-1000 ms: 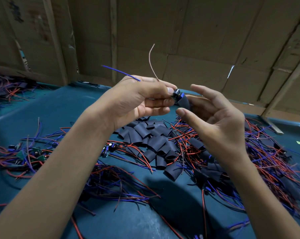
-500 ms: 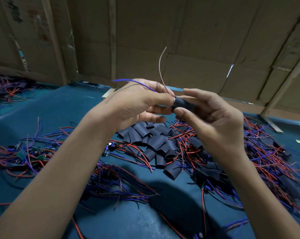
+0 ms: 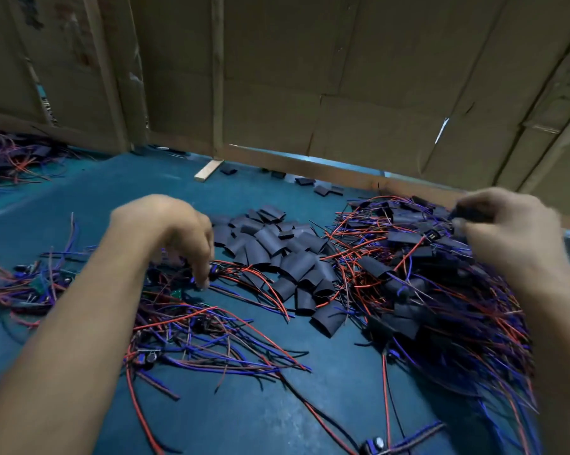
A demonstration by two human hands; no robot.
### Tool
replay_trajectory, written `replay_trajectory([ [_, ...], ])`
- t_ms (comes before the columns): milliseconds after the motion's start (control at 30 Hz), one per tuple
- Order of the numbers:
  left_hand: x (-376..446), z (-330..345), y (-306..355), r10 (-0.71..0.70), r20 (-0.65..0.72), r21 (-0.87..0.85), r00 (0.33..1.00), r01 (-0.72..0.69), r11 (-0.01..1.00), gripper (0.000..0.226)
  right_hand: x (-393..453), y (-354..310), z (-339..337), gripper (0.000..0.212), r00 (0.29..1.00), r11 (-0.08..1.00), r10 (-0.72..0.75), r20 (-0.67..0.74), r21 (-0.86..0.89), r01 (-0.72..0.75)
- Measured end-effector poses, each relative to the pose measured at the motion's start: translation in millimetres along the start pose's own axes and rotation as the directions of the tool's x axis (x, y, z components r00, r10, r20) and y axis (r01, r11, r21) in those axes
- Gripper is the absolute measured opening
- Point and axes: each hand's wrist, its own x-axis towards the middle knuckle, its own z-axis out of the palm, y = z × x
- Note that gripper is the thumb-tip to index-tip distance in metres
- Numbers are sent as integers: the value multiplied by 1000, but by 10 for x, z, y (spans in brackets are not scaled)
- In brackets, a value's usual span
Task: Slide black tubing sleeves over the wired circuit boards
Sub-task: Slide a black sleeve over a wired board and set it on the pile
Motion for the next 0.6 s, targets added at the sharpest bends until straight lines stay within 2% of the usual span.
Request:
replay_trajectory([
  [67,144,83,4,-41,31,53,999,39,998,47,-22,-48,56,36,994,990,69,82,-131,-58],
  [100,202,103,7,-32,17,64,999,31,997,43,-51,-125,95,38,995,988,57,79,-148,-45],
  [200,286,113,53,3,-51,67,999,0,998,33,-228,-471,284,29,987,987,-160,-18,9,160],
  [267,297,131,94,46,-67,65,997,-42,997,27,-443,-739,505,24,943,933,-332,-24,137,332],
  [333,266,143,131,92,-95,57,991,-87,995,22,-668,-908,788,26,887,884,-455,84,163,438],
  [367,244,149,144,114,-124,55,986,-108,993,20,-772,-946,935,28,858,878,-477,193,142,456],
  [433,174,187,176,146,-195,57,970,-137,989,20,-917,-947,1133,32,786,881,-445,429,54,470],
  [467,138,233,193,161,-232,77,959,-147,986,23,-977,-912,1176,33,756,879,-427,495,33,475],
  [500,117,287,211,186,-281,112,941,-160,981,29,-1022,-874,1172,33,747,874,-434,504,35,484],
  [533,114,356,227,218,-338,154,915,-175,972,33,-1046,-833,1134,31,762,865,-468,447,55,498],
  [600,120,524,226,297,-451,231,842,-211,950,31,-1105,-721,1050,22,811,844,-534,239,100,527],
])
